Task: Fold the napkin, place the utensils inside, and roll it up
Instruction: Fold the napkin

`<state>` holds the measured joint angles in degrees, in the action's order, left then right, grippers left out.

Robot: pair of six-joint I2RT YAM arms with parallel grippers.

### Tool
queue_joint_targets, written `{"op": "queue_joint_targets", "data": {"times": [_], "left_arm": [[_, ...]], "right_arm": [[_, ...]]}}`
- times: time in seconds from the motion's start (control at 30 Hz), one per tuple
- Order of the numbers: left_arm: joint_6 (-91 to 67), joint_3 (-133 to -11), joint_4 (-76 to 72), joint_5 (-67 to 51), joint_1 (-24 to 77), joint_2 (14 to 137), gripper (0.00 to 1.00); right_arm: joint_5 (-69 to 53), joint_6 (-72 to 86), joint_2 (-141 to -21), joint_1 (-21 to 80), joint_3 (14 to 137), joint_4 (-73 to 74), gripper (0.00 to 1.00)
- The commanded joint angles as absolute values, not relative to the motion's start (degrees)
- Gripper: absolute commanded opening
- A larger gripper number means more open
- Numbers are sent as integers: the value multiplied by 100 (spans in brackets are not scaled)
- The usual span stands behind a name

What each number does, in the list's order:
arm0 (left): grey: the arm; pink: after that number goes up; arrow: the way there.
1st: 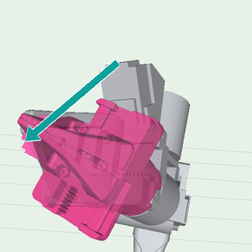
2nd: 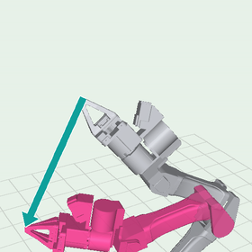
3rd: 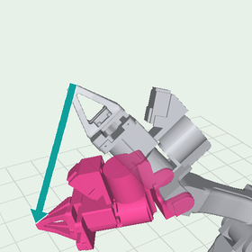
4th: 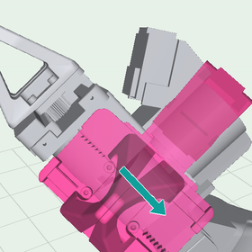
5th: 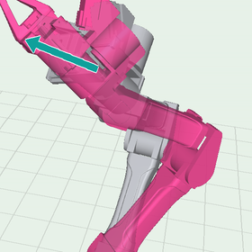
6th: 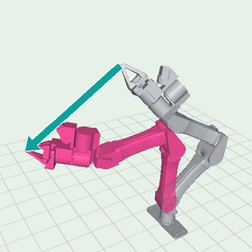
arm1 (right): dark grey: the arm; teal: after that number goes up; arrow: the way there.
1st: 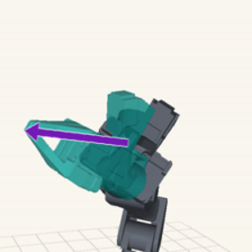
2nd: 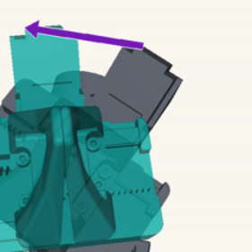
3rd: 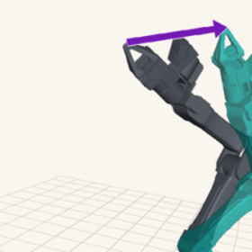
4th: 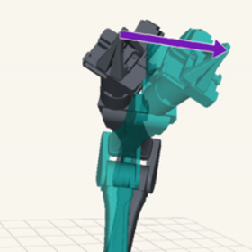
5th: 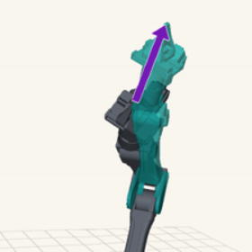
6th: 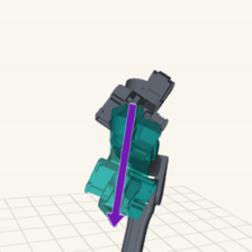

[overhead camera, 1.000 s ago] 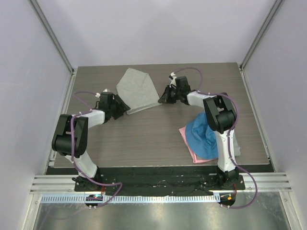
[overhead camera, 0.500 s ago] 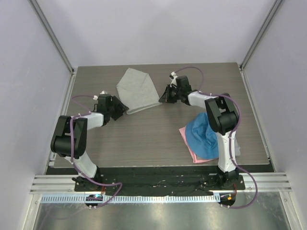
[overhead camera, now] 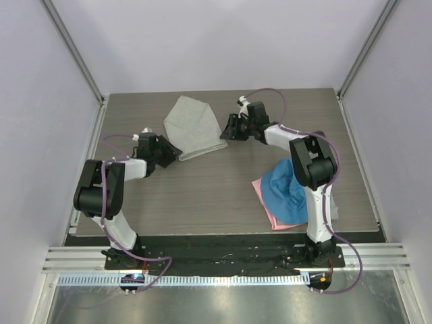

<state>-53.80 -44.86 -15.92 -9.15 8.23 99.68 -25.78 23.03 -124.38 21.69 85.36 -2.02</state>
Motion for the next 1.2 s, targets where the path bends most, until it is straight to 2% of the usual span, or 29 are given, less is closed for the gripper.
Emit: {"op": "queue_joint_targets", "data": {"times": [0.0, 0.47, 0.57, 0.7, 0.8, 0.83, 0.93, 1.17], "left_arm": [[-5238, -4438, -1266, -826, 800, 10002, 51], [-4913, -4561, -739, -659, 791, 9580, 55], [-4878, -4588, -668, -668, 782, 9501, 55], [-4808, -4579, -572, -668, 756, 9369, 55], [-4711, -4562, -440, -633, 730, 9246, 57], [-4694, -4553, -413, -642, 712, 9220, 60], [-4702, -4430, -396, -685, 659, 9071, 64], [-4693, -4096, -492, -852, 537, 8518, 65]], "right_arm": [[-2654, 2074, -12427, 2197, 9087, -62, 54], [-2909, 2013, -12885, 2188, 9246, 387, 53], [-2953, 1986, -12902, 2197, 9229, 413, 50], [-3119, 2004, -12955, 2215, 9228, 457, 43], [-3164, 2039, -12999, 2241, 9255, 501, 26], [-3147, 2048, -12999, 2250, 9246, 536, 14], [-2972, 2135, -12850, 2259, 9115, 562, 1], [-2382, 2452, -12060, 2329, 8115, 606, 1]]}}
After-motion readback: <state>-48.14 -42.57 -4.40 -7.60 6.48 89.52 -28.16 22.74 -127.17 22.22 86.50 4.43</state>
